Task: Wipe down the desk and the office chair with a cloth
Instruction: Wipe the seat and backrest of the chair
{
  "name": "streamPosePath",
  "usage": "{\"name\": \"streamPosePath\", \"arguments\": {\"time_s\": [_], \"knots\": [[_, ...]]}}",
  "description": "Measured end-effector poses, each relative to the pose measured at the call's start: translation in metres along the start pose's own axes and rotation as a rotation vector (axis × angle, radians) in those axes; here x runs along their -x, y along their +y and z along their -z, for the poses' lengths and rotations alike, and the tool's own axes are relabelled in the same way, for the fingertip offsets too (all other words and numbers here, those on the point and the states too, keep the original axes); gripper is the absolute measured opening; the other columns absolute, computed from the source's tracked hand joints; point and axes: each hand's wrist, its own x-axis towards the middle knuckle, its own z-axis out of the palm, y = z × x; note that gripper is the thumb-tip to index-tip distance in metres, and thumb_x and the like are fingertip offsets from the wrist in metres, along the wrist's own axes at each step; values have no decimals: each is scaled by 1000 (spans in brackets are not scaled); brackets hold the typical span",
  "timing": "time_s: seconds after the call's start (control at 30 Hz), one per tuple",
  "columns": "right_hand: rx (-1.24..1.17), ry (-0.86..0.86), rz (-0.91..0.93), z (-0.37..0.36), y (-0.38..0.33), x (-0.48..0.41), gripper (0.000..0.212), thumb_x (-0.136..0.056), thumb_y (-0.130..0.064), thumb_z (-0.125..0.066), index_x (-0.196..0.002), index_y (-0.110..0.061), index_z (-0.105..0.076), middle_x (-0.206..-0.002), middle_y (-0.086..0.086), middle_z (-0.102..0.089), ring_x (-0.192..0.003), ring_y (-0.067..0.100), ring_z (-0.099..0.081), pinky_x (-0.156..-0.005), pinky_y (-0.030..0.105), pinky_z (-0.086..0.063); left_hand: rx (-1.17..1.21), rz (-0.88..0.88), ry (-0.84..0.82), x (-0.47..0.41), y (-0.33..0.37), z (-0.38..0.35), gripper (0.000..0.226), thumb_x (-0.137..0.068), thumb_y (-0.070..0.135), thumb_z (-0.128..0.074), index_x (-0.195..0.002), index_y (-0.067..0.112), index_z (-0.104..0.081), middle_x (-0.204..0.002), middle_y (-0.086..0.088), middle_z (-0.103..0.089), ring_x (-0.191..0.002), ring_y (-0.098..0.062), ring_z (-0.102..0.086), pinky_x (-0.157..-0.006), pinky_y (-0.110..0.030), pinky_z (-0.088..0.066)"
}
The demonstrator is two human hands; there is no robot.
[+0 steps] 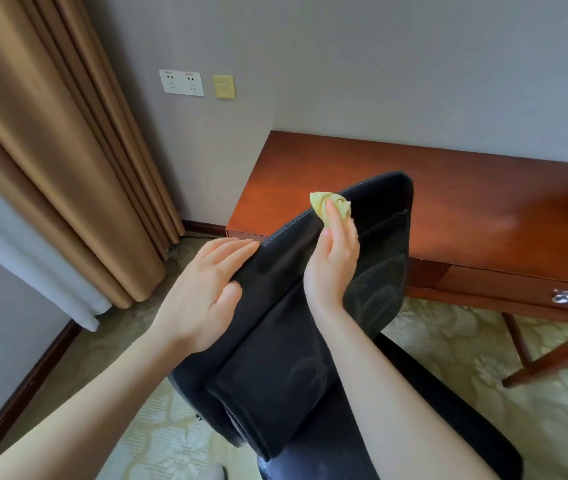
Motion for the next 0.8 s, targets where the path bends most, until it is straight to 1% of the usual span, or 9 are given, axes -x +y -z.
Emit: {"name": "streamPosePath", "arguments": {"time_s": [0.03,0.13,0.2,0.27,0.33,0.47,0.57,0.7,0.8], "knots": [[12,-15,32,-1,-4,14,40,-99,-8,-40,-134,-22,-51,-145,0,-42,-139,20,-30,-115,33,-24,22,-3,46,1,0,0,61,-72,11,-34,-128,9,-58,-133,1,-53,-127,-9,-37,-107,-14,-20],[28,-63,92,-2,-15,48,40,-98,-7,-41,-134,-22,-51,-146,-4,-39,-141,18,-24,-110,7,-6,111,74,288,8,0,2,48,-73,6,-33,-105,10,-69,-115,7,-58,-113,-3,-43,-100,-10,-27],[30,-101,152,0,-23,70,40,-97,-5,-45,-132,-22,-52,-143,-8,-37,-141,17,-24,-107,2,-6,142,139,437,17,-1,4,44,-74,5,-34,-98,10,-70,-109,9,-59,-108,-1,-46,-96,-8,-30],[43,-134,239,3,-27,93,40,-94,-3,-50,-130,-19,-55,-140,-1,-43,-140,22,-28,-111,7,-11,150,176,470,27,-3,4,43,-74,5,-35,-99,11,-69,-107,10,-59,-107,-1,-47,-95,-9,-33],[48,-182,322,5,-28,114,39,-93,-5,-52,-129,-19,-55,-137,5,-48,-138,27,-31,-114,21,-19,160,194,453,40,-4,5,44,-74,5,-37,-103,13,-69,-107,12,-59,-106,-1,-49,-94,-10,-35],[55,-263,508,8,-21,140,35,-99,-22,-40,-133,-24,-49,-138,-1,-43,-140,24,-27,-112,41,-30,144,175,436,68,-6,5,46,-75,-2,-42,-112,10,-67,-111,13,-58,-106,-6,-54,-93,-18,-42],[129,-330,707,15,-6,154,38,-100,-19,-40,-136,-27,-44,-140,0,-38,-141,22,-23,-111,44,-32,123,214,473,97,-5,3,42,-77,-6,-47,-111,8,-67,-114,5,-62,-110,-14,-57,-97,-28,-44],[199,-567,1125,29,34,170,35,-100,-13,-40,-130,-24,-52,-138,-2,-50,-134,24,-33,-111,43,-28,121,325,522,130,12,3,50,-73,-3,-42,-115,10,-67,-117,7,-60,-113,-11,-55,-100,-22,-40],[364,-738,1375,48,69,179,41,-90,-11,-48,-127,-24,-59,-135,-6,-54,-133,18,-34,-108,41,-31,98,318,436,134,30,0,59,-75,-2,-41,-130,12,-56,-132,9,-48,-125,-3,-42,-107,-13,-29]]}}
